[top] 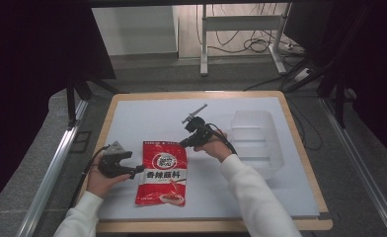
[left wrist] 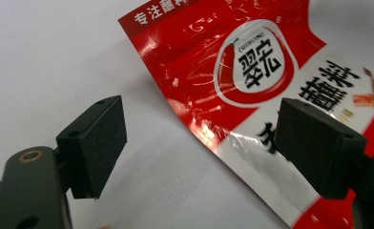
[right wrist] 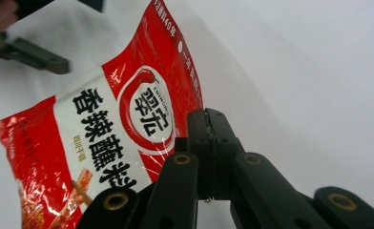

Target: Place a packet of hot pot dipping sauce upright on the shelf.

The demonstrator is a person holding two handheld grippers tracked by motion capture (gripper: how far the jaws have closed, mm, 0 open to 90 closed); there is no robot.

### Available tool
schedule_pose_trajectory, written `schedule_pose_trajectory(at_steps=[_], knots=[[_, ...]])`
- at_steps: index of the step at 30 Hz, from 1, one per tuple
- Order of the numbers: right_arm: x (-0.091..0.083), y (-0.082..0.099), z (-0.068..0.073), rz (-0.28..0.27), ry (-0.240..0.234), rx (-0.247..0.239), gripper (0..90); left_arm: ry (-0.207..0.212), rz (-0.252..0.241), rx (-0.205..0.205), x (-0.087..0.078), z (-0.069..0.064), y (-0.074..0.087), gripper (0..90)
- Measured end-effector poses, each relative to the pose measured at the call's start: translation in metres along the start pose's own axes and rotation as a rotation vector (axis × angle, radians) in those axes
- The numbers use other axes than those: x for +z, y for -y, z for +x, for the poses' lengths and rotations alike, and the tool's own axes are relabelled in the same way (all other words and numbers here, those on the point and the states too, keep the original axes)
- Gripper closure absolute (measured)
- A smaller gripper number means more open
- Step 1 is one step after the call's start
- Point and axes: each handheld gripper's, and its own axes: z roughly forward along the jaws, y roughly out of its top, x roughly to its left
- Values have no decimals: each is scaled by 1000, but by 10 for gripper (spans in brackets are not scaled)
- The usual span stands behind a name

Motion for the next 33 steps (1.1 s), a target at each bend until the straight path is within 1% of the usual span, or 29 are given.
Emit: schedule_pose_trajectory(at_steps=[1,2,4,5,6,7,9,10,11,13,14,16,18,20,21,23,25,26,27,28,29,31,33], knots=[[0,0,0,0,0,0,892,0,0,0,0,0,0,182],[-2,0,1,-8,-3,-5,892,5,5,-9,6,2,-3,183],[-2,0,2,-9,-4,-5,892,8,9,-8,10,3,-4,188],[-2,1,4,-10,-2,-13,892,8,25,-1,15,6,-5,193],[-2,1,4,-10,-2,-13,892,8,25,-1,15,6,-5,194],[0,2,5,-11,-2,-19,891,3,39,-2,20,9,-6,195],[1,3,5,-14,-2,-18,892,8,36,-19,24,14,-8,199],[1,4,4,-18,-3,-19,891,19,31,-28,25,16,-10,201],[1,4,4,-18,-3,-19,891,19,31,-28,25,16,-10,202],[1,4,3,-21,-1,-17,891,25,17,-37,30,21,-14,203],[0,4,3,-24,-2,-19,892,37,12,-53,33,25,-15,206],[0,4,4,-25,-1,-20,892,33,17,-53,34,27,-16,208],[0,4,6,-25,1,-30,891,41,20,-57,37,29,-16,214],[0,4,7,-25,2,-30,891,51,27,-43,40,28,-17,221],[0,4,7,-27,1,-34,891,51,27,-43,40,28,-17,229],[-1,4,7,-26,2,-33,891,74,32,-31,43,26,-18,238],[-1,4,8,-28,0,-38,891,95,18,-19,45,24,-20,274],[-1,4,8,-28,0,-38,891,95,18,-19,45,24,-20,287],[-1,4,8,-29,-1,-38,891,110,14,-8,46,23,-21,304],[-1,4,8,-29,-1,-38,891,110,14,-8,46,23,-21,323],[0,4,8,-29,-3,-38,891,107,10,-2,46,22,-21,323],[0,5,8,-26,-1,-38,891,103,17,2,44,22,-21,371],[-1,5,8,-28,1,-36,891,81,15,17,39,21,-21,420]])
